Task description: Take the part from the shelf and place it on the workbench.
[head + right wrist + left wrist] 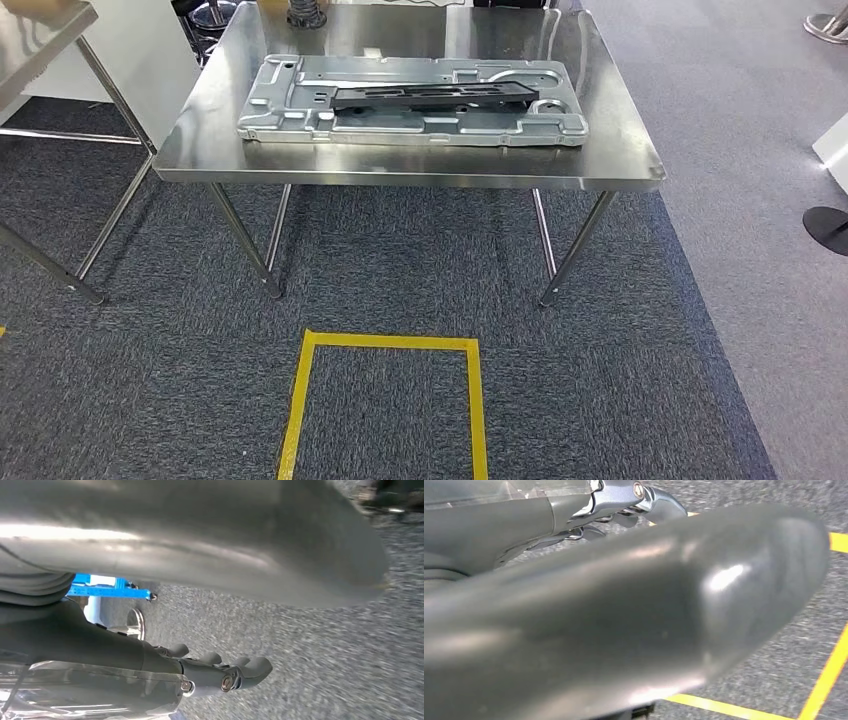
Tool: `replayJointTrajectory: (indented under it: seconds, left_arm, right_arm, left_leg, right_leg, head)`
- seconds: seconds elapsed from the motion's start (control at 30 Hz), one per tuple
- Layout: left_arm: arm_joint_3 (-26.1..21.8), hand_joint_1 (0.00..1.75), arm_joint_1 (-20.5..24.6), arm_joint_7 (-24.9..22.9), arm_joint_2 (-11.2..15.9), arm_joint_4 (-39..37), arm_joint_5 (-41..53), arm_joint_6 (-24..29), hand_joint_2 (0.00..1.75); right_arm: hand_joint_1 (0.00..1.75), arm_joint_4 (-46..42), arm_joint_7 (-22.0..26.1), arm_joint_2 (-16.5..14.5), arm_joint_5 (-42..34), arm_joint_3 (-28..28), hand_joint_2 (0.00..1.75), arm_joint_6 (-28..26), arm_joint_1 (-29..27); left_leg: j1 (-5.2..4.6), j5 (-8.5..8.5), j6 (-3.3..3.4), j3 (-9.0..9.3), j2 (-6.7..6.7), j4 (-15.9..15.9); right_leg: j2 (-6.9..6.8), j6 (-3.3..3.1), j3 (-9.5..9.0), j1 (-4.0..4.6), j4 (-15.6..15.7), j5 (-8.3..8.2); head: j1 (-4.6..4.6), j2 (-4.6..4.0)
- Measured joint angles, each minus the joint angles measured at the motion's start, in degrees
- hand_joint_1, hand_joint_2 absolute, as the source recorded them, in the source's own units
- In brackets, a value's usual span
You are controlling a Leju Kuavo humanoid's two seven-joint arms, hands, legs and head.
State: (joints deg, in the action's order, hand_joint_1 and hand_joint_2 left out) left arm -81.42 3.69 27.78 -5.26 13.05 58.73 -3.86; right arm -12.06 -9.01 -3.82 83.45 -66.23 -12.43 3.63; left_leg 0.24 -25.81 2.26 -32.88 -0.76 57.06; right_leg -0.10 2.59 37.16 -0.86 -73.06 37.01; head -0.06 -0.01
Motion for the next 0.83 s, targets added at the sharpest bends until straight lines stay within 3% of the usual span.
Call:
replayJointTrajectory:
  seconds: [0.03, 0.07, 0.13, 0.2, 0.23, 0.3, 0.33, 0.37, 0.4, 0.47, 0.5, 0.57, 0.63, 0.7, 0.77, 0.8, 0.83]
  left_arm:
    - [0.0, 0.00, 0.0, 0.0, 0.0, 0.0, 0.0, 0.0, 0.00]
    - [0.0, 0.00, 0.0, 0.0, 0.0, 0.0, 0.0, 0.0, 0.00]
    - [0.0, 0.00, 0.0, 0.0, 0.0, 0.0, 0.0, 0.0, 0.00]
    - [0.0, 0.00, 0.1, 0.0, 0.0, 0.0, 0.0, -0.1, 0.00]
    - [0.0, 0.00, 0.1, 0.0, -0.1, 0.0, 0.0, -0.1, 0.00]
    - [0.0, 0.00, 0.1, 0.0, -0.1, 0.0, 0.1, 0.0, 0.00]
    - [0.0, 0.00, 0.1, -0.1, -0.1, 0.0, 0.1, 0.1, 0.00]
    - [0.0, 0.00, -0.1, -0.4, -0.1, 0.0, 0.1, 0.2, 0.00]
    - [0.0, 0.00, -0.1, -0.6, -0.1, 0.0, 0.2, 0.4, 0.00]
    - [0.0, 0.00, -0.2, -1.1, -0.1, 0.0, 0.3, 0.6, 0.00]
    - [0.0, 0.00, -0.2, -1.4, -0.1, 0.0, 0.4, 0.7, 0.00]
    - [0.0, 0.00, -0.2, -2.0, 0.0, 0.0, 0.5, 1.0, 0.00]
    - [0.0, 0.00, -0.1, -2.4, 0.0, 0.0, 0.6, 1.2, 0.00]
    - [0.0, 0.00, 0.2, -2.7, 0.1, 0.0, 0.6, 1.6, 0.00]
    - [0.0, 0.00, 0.4, -2.9, 0.2, 0.0, 0.6, 1.8, 0.00]
    - [0.0, 0.00, 0.4, -3.0, 0.2, 0.0, 0.6, 1.9, 0.00]
    - [0.0, 0.00, 0.4, -3.0, 0.2, 0.0, 0.6, 2.0, 0.00]
  right_arm:
    - [0.00, 0.0, 0.0, 0.0, 0.0, 0.0, 0.00, 0.0, 0.0]
    - [0.00, 0.0, 0.0, 0.0, -0.1, -0.1, 0.00, 0.0, 0.1]
    - [0.00, 0.0, 0.0, 0.0, -0.1, -0.2, 0.00, 0.1, 0.3]
    - [0.00, 0.0, 0.0, 0.0, -0.3, -0.4, 0.00, 0.2, 0.7]
    - [0.00, 0.0, -0.1, 0.0, -0.4, -0.5, 0.00, 0.3, 0.9]
    - [0.00, 0.0, -0.2, -0.1, -0.9, -0.9, 0.00, 0.8, 0.9]
    - [0.00, 0.1, -0.4, -0.1, -1.3, -1.2, 0.00, 1.1, 0.9]
    - [0.00, 0.1, -0.5, -0.1, -1.7, -1.4, 0.00, 1.5, 0.9]
    - [0.00, 0.1, -0.7, -0.1, -2.0, -1.7, 0.00, 1.8, 0.8]
    - [0.00, 0.2, -0.8, -0.2, -2.5, -2.2, 0.00, 2.1, 0.8]
    - [0.00, 0.2, -0.9, -0.2, -2.7, -2.4, 0.00, 2.2, 0.7]
    - [0.00, 0.2, -1.0, -0.3, -3.1, -2.8, 0.00, 2.2, 0.7]
    - [0.00, 0.2, -1.1, -0.5, -3.3, -3.3, 0.00, 2.2, 0.8]
    - [0.00, 0.2, -1.2, -0.6, -3.5, -3.6, 0.00, 2.2, 0.8]
    - [0.00, 0.2, -1.1, -0.7, -3.7, -3.8, 0.00, 2.1, 1.0]
    - [0.00, 0.2, -1.0, -0.7, -3.9, -3.9, 0.44, 2.1, 1.1]
    - [0.00, 0.2, -1.0, -0.7, -4.0, -3.9, 0.58, 2.1, 1.1]
  left_leg:
    - [-0.07, 0.68, -0.06, -0.93, -0.02, 0.1]
    - [-0.11, 1.34, -0.15, -1.86, -0.03, 0.3]
    - [-0.20, 2.61, -0.44, -3.55, 0.00, 0.7]
    - [-0.27, 3.86, -0.96, -4.40, -0.01, 0.8]
    - [-0.24, 4.54, -1.30, -4.55, -0.05, 0.6]
    - [-0.07, 5.80, -2.02, -4.80, -0.08, -0.1]
    - [0.00, 5.29, -2.35, -5.09, 0.02, 0.1]
    - [0.07, 3.50, -2.67, -5.51, 0.13, 1.2]
    - [0.18, 0.60, -2.95, -6.12, 0.23, 3.4]
    - [0.35, -5.25, -3.51, -7.53, 0.29, 10.7]
    - [0.41, -6.28, -3.72, -7.97, 0.29, 14.3]
    - [0.48, -4.26, -3.92, -6.69, 0.29, 16.9]
    - [0.52, -1.82, -3.76, -1.32, 0.30, 11.2]
    - [0.40, -2.92, -3.24, 4.50, 0.34, 2.8]
    - [0.22, -4.46, -2.48, 6.29, 0.38, -0.8]
    - [0.28, -4.45, -2.00, 6.07, 0.33, -1.1]
    - [0.28, -4.35, -1.76, 5.92, 0.32, -1.1]
  right_leg:
    - [0.00, 0.05, -0.60, -0.01, -1.1, -0.88]
    - [0.00, -0.02, -2.19, -0.01, -0.2, -2.77]
    - [0.00, -0.50, -8.19, 0.09, 7.3, -5.56]
    - [0.00, -1.20, -14.00, 0.41, 16.2, -4.74]
    - [0.00, -1.56, -15.26, 0.63, 18.6, -4.14]
    - [-0.09, -2.38, -14.76, 0.73, 19.7, -4.85]
    - [-0.16, -2.86, -14.18, 0.64, 19.9, -5.53]
    - [-0.24, -3.26, -13.55, 0.52, 20.0, -6.30]
    - [-0.32, -3.54, -12.81, 0.45, 20.1, -7.08]
    - [-0.34, -3.72, -11.20, 0.52, 20.0, -8.42]
    - [-0.36, -3.68, -10.34, 0.54, 19.8, -9.01]
    - [-0.40, -3.44, -8.53, 0.51, 19.2, -9.96]
    - [-0.40, -3.05, -7.01, 0.43, 18.2, -10.50]
    - [-0.42, -2.53, -5.96, 0.55, 17.1, -10.74]
    - [-0.47, -1.83, -5.33, 0.68, 16.5, -11.11]
    - [-0.49, -1.46, -5.14, 0.67, 16.3, -11.33]
    - [-0.50, -1.27, -5.06, 0.65, 16.3, -11.46]
  head:
    - [0.00, 0.01]
    - [0.01, 0.01]
    - [0.00, 0.01]
    - [-0.09, 0.01]
    - [-0.06, 0.01]
    - [0.03, 0.00]
    - [0.09, 0.00]
    - [-0.07, 0.00]
    - [-0.25, 0.00]
    - [-0.55, 0.01]
    - [-0.59, 0.01]
    - [-0.62, 0.01]
    - [-0.65, 0.00]
    - [-0.64, -0.01]
    - [-0.60, 0.00]
    - [-0.60, 0.01]
    - [-0.60, 0.00]
